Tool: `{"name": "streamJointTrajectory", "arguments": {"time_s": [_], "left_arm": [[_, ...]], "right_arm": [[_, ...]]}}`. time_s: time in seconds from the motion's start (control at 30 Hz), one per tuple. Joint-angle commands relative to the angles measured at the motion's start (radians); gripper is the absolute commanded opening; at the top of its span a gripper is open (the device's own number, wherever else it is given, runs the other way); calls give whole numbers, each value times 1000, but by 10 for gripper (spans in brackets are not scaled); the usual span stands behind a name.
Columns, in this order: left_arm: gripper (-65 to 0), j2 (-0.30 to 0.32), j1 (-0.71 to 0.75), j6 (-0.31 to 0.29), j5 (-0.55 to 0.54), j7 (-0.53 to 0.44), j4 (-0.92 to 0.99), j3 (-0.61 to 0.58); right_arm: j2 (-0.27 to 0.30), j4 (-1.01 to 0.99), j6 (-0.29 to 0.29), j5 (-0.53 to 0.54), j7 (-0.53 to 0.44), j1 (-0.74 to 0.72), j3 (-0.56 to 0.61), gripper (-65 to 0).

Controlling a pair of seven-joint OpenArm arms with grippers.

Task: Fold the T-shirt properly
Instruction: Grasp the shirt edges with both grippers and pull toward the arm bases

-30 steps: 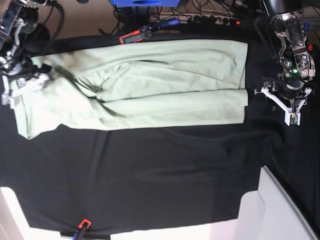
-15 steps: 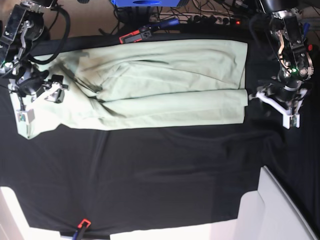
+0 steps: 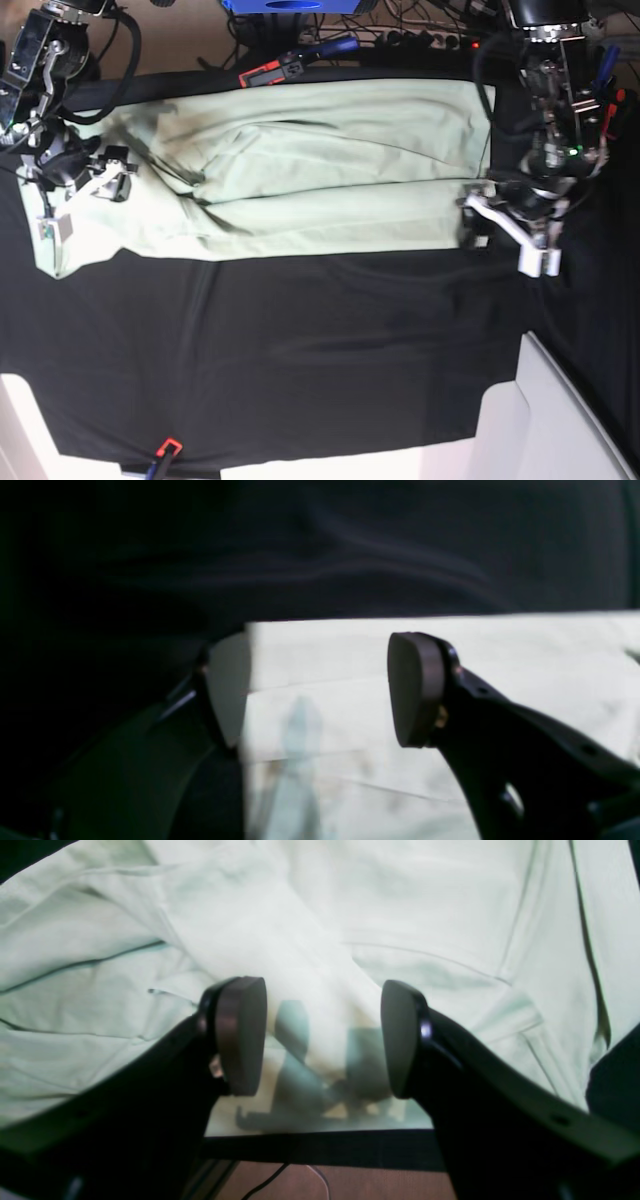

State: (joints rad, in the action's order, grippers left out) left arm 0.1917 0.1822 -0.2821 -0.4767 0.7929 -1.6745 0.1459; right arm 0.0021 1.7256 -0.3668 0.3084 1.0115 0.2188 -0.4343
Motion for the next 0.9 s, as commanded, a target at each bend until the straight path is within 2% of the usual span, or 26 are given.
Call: {"name": "streamJointTrajectory", "arguments": {"time_s": [0.0, 0.07, 0.1, 0.13, 0.23, 0.27, 0.43, 0.57, 0.77, 0.83, 0.87], "left_arm": [[-233, 12, -8, 1, -11, -20, -3, -13], [-247, 12, -16, 1, -11, -22, 38, -62], [-282, 12, -22, 1, -11, -25, 76, -95], [-338, 12, -39, 2, -11, -43, 109, -127], [-591, 12, -83, 5, -11, -154, 234, -237], [-630, 12, -95, 5, -11, -185, 276, -262], [-637, 12, -125, 7, -11, -310, 432, -303], [-640, 22, -123, 8, -11, -393, 486, -302], [-645, 33, -122, 8, -11, -435, 483, -300], [-647, 32, -122, 8, -11, -432, 469, -300], [-648, 30, -117, 8, -11, -432, 446, -300]], "right_arm": [[11, 17, -4, 10, -20, -12, -2, -303], [16, 17, -4, 10, -36, -34, -1, -303], [17, 12, -4, 8, -56, -45, -1, -303], [17, 3, -4, 8, -76, -58, -1, -303], [42, -52, -4, 5, -116, -108, -1, -303], [51, -83, -4, 5, -121, -127, -1, -303], [124, -312, -4, 5, -136, -252, -1, -303], [181, -471, -4, 5, -247, -318, -1, -303], [240, -692, -4, 5, -339, -399, -1, -306], [247, -740, -4, 4, -360, -419, -1, -354], [253, -757, -4, 4, -366, -422, -1, -411]]}}
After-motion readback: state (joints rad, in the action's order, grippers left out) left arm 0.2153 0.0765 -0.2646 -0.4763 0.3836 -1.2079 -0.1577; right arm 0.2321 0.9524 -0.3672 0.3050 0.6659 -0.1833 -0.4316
